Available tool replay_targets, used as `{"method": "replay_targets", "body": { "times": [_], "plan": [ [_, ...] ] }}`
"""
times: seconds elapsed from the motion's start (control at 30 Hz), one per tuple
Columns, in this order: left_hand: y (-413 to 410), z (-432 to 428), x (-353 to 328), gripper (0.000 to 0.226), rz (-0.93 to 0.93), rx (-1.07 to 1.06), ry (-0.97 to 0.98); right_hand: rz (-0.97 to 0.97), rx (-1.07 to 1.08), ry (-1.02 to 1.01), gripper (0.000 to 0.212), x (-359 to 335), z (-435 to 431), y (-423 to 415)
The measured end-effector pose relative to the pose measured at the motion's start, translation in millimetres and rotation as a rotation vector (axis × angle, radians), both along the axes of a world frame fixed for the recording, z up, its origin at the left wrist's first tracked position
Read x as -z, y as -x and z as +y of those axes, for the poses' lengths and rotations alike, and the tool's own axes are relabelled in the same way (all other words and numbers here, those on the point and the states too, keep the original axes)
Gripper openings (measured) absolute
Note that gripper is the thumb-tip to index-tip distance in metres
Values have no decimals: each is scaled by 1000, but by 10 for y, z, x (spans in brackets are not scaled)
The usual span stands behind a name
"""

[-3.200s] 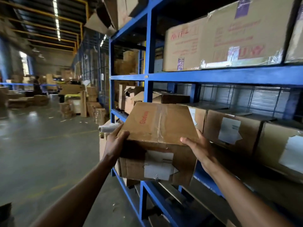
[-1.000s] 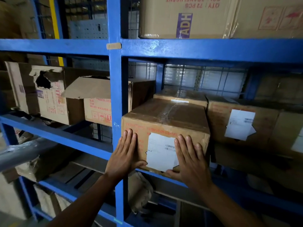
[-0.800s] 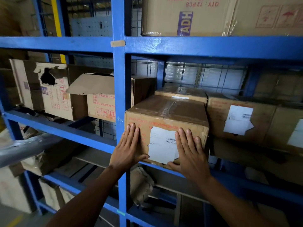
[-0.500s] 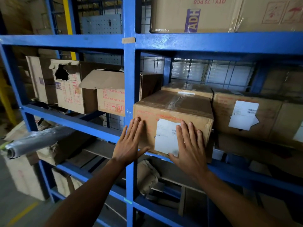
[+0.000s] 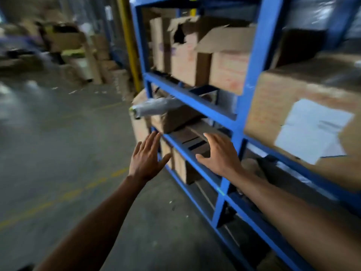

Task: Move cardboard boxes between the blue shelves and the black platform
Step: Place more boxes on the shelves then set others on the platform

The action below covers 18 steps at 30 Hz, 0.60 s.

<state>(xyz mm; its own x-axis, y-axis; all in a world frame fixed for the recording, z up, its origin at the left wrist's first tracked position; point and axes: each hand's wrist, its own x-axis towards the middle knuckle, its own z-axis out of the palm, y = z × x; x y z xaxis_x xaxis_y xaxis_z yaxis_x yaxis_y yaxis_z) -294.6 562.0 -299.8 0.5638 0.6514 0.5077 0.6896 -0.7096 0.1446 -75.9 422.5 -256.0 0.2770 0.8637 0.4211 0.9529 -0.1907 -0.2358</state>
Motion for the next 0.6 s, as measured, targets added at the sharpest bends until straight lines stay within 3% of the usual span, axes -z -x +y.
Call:
{"method": "replay_targets", "body": {
  "times": [0.27,0.4,0.6],
  "plan": [
    [1764,-1296,339,90,-57,-694,199,179,-636,202,89,679,461,1517],
    [2438,-2404,460,79,-150,-998,253,227,-919,287,88,897,24,2381],
    [3066,-4179,707,93,-261,-1240,391,105,-1304,305,85,896,-922,3253]
  ]
}}
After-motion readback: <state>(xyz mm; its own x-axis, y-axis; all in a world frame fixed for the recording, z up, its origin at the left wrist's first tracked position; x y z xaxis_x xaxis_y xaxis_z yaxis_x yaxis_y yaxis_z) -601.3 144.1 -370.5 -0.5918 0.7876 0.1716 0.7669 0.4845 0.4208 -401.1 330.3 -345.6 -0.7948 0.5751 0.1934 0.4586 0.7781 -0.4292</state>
